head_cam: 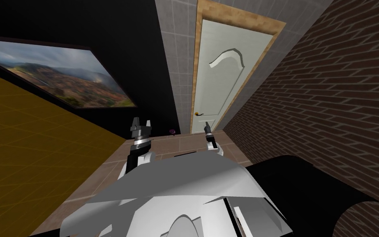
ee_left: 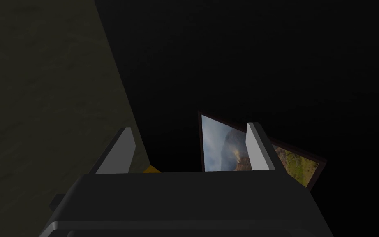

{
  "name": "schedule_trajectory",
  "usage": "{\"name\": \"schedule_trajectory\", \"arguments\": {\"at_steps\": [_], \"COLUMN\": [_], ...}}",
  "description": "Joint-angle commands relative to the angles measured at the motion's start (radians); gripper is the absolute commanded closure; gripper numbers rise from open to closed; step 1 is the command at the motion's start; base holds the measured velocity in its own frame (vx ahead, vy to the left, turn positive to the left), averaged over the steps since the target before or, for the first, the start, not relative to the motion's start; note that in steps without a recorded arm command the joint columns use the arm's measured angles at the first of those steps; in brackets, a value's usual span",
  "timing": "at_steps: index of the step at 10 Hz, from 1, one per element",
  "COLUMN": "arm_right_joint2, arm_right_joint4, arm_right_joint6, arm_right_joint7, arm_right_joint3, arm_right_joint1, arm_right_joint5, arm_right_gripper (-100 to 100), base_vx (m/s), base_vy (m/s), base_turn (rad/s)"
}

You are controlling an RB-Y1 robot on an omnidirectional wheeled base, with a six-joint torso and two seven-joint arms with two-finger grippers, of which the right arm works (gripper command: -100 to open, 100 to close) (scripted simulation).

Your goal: Pull the door open

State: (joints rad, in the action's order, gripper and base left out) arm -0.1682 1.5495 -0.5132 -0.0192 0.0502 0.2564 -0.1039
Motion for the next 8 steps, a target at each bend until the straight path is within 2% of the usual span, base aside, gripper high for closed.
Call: {"name": "schedule_trajectory", "arguments": {"at_steps": [1,6,7,8], "arm_right_joint2": [-0.004,-0.027,-0.035,-0.039], "arm_right_joint4": [-0.044,-0.172,-0.221,-0.243], "arm_right_joint6": [-0.006,-0.027,-0.035,-0.039], "arm_right_joint7": [0.006,0.028,0.037,0.041], "arm_right_joint3": [0.002,0.008,0.011,0.012], "arm_right_joint1": [-0.016,-0.055,-0.070,-0.077], "arm_right_joint5": [0.001,0.000,0.000,0.000], "arm_right_gripper": [-100,-100,-100,-100], "base_vx": [0.095,0.097,0.126,0.150], "base_vy": [-0.021,-0.032,-0.048,-0.042], "base_turn": [0.047,0.058,0.082,0.064]}}
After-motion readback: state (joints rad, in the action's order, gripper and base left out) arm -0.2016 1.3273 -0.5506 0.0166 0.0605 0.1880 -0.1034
